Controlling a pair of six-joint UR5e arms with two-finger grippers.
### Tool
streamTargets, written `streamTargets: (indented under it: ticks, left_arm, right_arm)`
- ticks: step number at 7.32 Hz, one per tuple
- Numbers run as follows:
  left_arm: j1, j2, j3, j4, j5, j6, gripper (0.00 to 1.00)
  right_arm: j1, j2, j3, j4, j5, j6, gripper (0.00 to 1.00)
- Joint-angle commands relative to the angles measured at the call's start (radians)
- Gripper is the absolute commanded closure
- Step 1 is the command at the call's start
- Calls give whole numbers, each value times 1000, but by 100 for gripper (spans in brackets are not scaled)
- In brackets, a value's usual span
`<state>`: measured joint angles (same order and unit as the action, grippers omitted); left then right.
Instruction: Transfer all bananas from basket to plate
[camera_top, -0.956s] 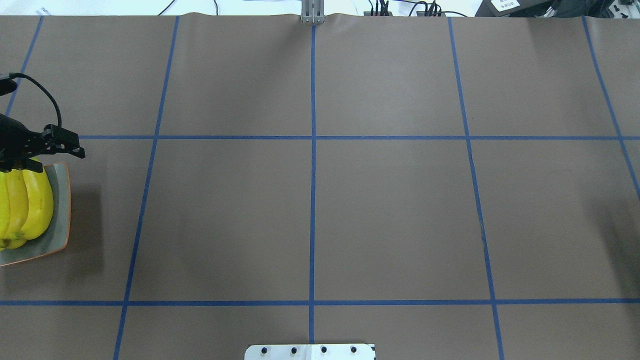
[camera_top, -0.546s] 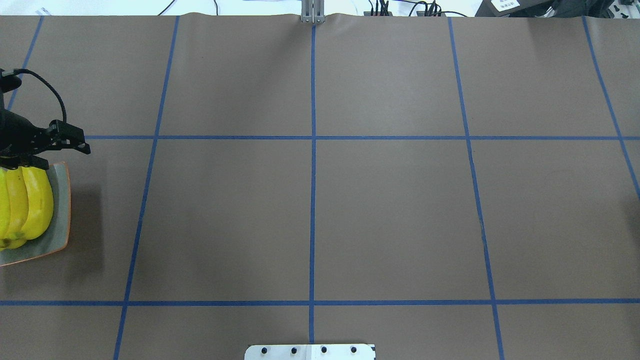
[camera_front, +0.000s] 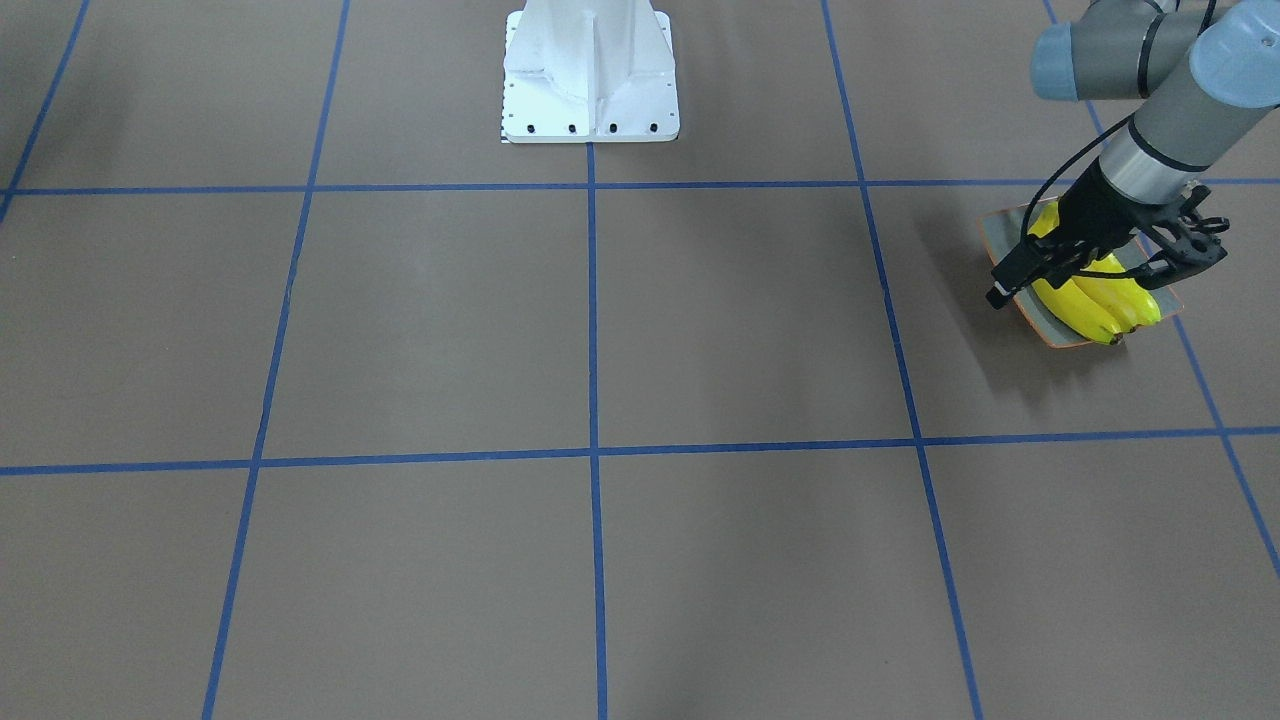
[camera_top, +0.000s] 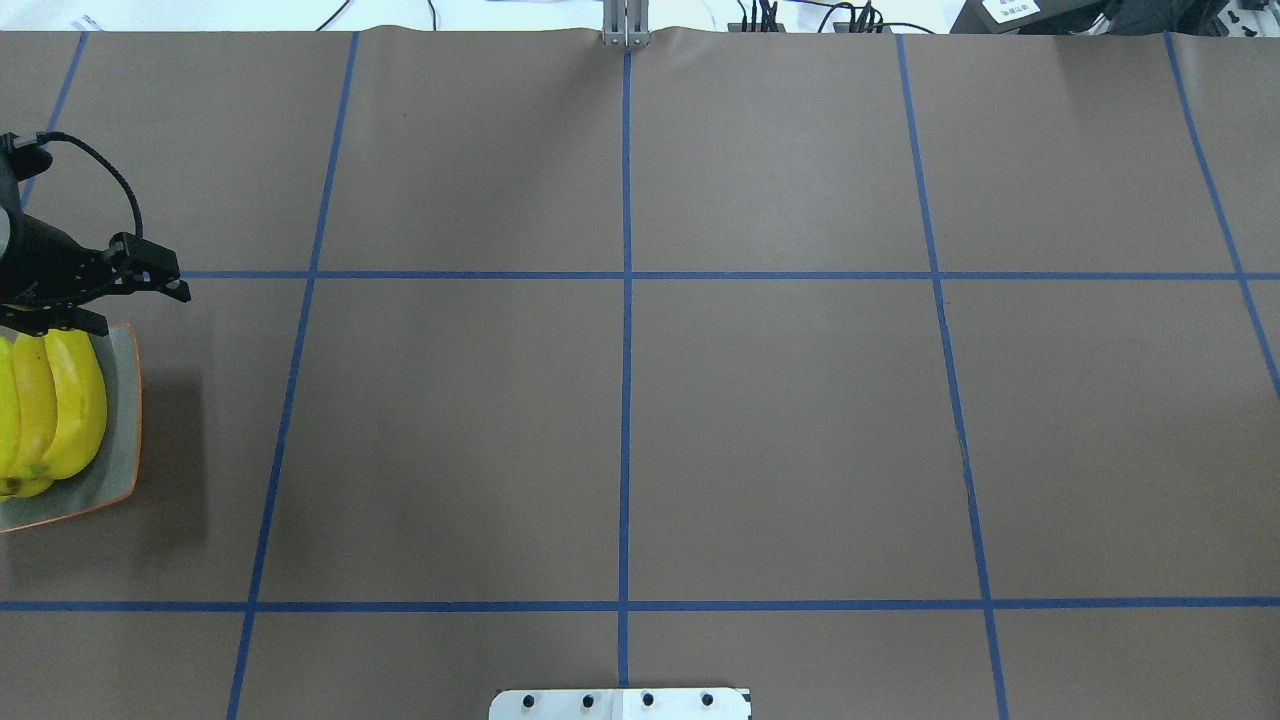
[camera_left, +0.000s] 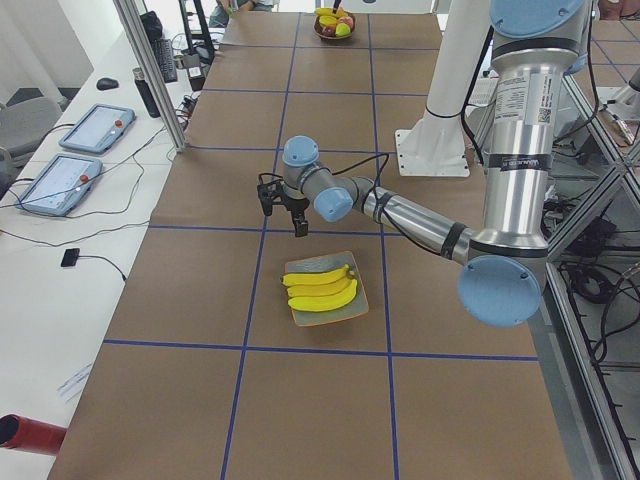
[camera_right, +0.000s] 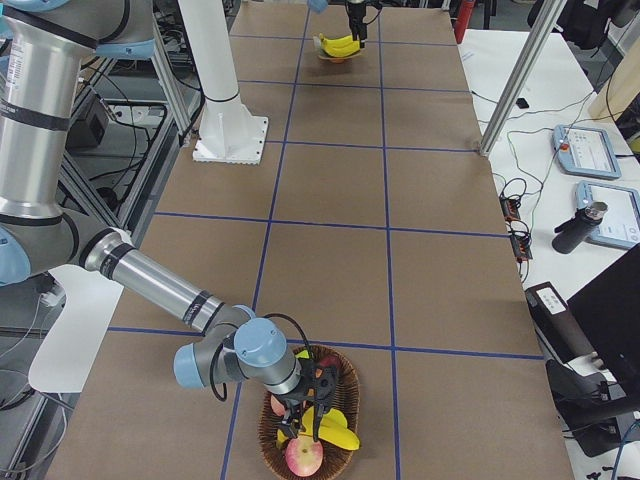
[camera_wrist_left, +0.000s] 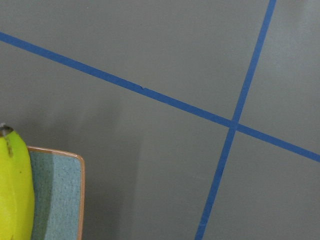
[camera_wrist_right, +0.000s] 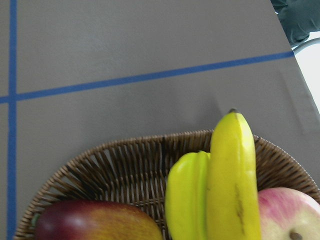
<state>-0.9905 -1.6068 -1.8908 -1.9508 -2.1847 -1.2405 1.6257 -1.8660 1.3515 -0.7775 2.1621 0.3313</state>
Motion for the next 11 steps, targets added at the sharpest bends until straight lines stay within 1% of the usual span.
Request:
streamTargets:
  ticks: [1, 2, 3, 4, 5, 8, 9, 11]
  left_arm:
    - [1, -2, 1, 0, 0, -2, 0]
    - [1, -5, 2, 0, 0, -2, 0]
    - [1, -7, 2, 0, 0, -4, 0]
    - [1, -7, 2, 0, 0, -4, 0]
    - [1, -7, 2, 1, 0, -4, 0]
    - [0, -7, 2, 0, 0, -4, 0]
    - [0, -7, 1, 0, 0, -4, 0]
    - [0, -7, -2, 0, 0, -4, 0]
  right_arm:
    - [2, 1, -34, 1, -4, -20, 4]
    - [2, 4, -38, 0, -13, -24, 4]
    - [2, 11, -51, 0, -43, -25, 6]
    - [0, 24, -61, -2, -50, -21, 7]
    - [0, 30, -80, 0, -48, -21, 9]
    - [0, 30, -87, 3, -50, -17, 12]
    - [0, 30, -92, 4, -50, -15, 16]
    - [0, 33, -92, 3, -48, -11, 17]
